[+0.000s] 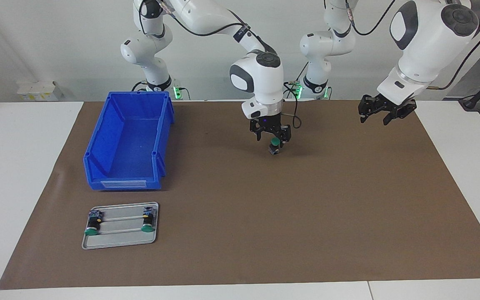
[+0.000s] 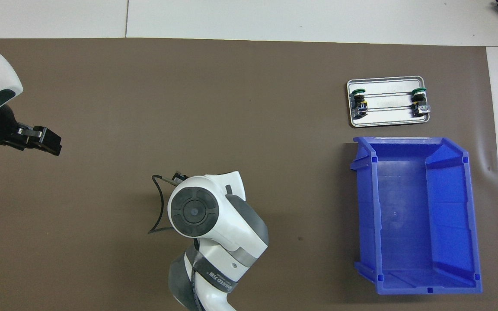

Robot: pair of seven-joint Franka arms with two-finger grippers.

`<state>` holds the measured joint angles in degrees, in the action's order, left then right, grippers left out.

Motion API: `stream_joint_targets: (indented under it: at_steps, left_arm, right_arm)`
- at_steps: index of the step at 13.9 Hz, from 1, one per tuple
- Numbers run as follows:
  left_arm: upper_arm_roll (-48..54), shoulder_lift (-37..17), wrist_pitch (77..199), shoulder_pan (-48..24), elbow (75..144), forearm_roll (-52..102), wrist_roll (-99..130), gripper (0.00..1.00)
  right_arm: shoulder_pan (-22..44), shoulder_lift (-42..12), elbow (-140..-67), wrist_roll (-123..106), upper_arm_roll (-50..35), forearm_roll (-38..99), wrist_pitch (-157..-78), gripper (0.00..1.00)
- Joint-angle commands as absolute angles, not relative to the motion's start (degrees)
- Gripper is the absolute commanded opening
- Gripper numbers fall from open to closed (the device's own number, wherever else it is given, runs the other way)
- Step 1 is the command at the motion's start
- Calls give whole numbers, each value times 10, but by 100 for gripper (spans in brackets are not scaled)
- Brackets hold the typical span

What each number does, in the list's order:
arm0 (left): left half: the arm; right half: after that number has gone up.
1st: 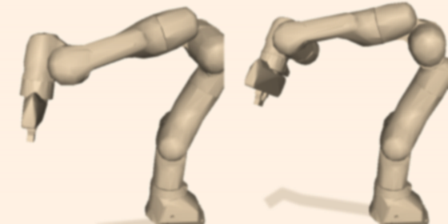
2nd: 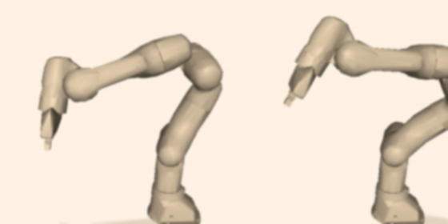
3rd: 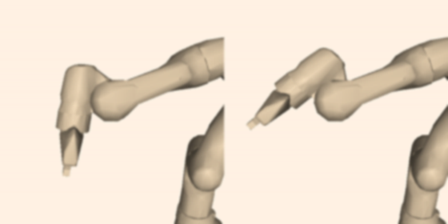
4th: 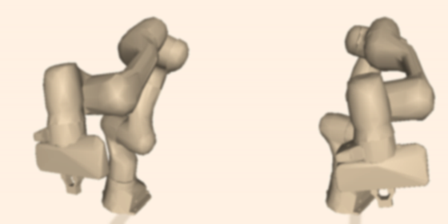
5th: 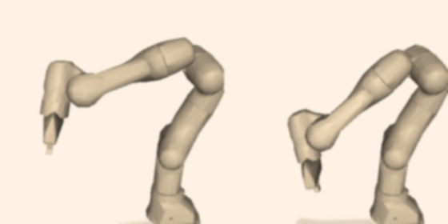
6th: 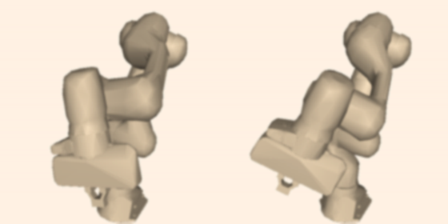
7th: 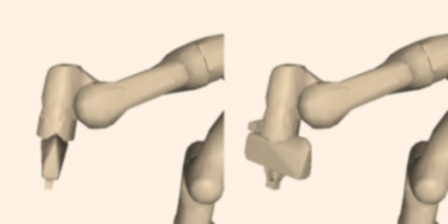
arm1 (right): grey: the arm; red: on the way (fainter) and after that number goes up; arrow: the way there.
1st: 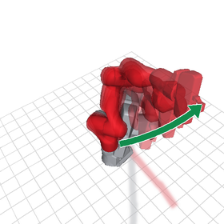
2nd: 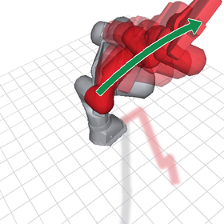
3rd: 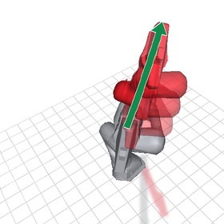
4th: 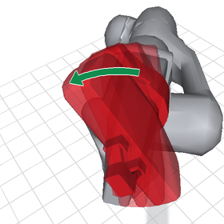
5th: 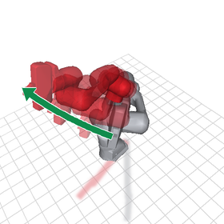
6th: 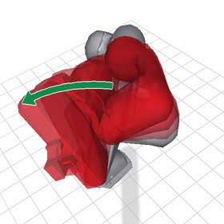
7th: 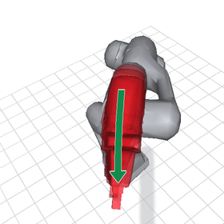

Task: Place and press button with both arms
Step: 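Reach the right gripper to the green item and grasp it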

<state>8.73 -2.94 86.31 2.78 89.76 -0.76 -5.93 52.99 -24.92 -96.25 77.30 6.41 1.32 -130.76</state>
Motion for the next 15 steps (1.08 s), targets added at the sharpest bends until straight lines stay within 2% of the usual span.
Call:
stream_joint_targets:
  at_steps: [1, 3, 4, 10, 11, 13, 15]
  left_arm:
    - [87, -7, 880, 36, 924, 0, -63, 84]
    - [87, -7, 880, 36, 923, 0, -64, 88]
    - [87, -7, 881, 36, 923, 0, -62, 100]
    - [87, -6, 880, 36, 923, -3, -64, 100]
    - [87, -4, 880, 36, 923, -3, -65, 100]
    - [87, -4, 877, 36, 925, -3, -64, 100]
    - [87, -4, 877, 36, 925, -3, -64, 100]
  right_arm:
    - [533, -287, -930, 785, 66, 13, -1311, 100]
    - [542, -286, -952, 785, 66, 13, -1313, 100]
    - [543, -284, -956, 785, 66, 13, -1311, 100]
    - [557, -272, -988, 774, 66, 15, -1323, 99]
    - [557, -272, -988, 770, 66, 15, -1323, 83]
    - [555, -273, -988, 766, 65, 23, -1331, 0]
    - [548, -273, -988, 731, 62, 38, -1333, 0]
